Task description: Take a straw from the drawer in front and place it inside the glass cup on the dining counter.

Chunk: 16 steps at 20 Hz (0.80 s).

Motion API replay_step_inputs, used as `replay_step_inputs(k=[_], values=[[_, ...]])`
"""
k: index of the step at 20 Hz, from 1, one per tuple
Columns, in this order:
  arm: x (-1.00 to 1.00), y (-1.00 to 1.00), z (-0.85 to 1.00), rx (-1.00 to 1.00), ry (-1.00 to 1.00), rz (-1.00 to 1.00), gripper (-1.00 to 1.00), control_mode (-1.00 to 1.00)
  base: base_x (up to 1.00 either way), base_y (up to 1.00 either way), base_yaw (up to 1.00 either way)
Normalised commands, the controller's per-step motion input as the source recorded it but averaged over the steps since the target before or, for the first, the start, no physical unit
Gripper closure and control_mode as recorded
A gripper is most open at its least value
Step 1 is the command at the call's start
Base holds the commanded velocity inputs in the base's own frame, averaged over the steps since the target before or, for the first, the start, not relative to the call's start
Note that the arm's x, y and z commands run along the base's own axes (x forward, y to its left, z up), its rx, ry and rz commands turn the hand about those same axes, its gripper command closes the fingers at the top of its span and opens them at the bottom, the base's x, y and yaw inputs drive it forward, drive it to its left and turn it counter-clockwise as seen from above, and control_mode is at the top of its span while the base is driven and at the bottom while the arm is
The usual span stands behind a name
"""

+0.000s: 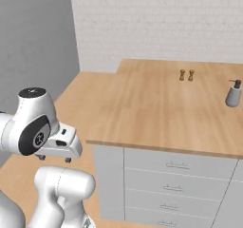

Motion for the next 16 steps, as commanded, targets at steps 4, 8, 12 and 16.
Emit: replay_step_inputs(k=[4, 8, 12, 16], values=[[0.00, 0.00, 0.00, 0.00, 0.00, 0.00, -1.00, 1.00, 0.00, 0.42, -0.05], [0.00, 0.00, 0.00, 0.00, -0.01, -0.04, -1.00, -1.00, 0.00, 0.21, -0.05], [0.23, -0.81, -0.01, 0.02, -0.02, -0.28, -1.00, -1.00, 0.00, 0.00, 0.00], [0.35, -1.00, -0.29, 0.12, -0.10, -0.33, -1.00, -1.00, 0.00, 0.00, 0.00]])
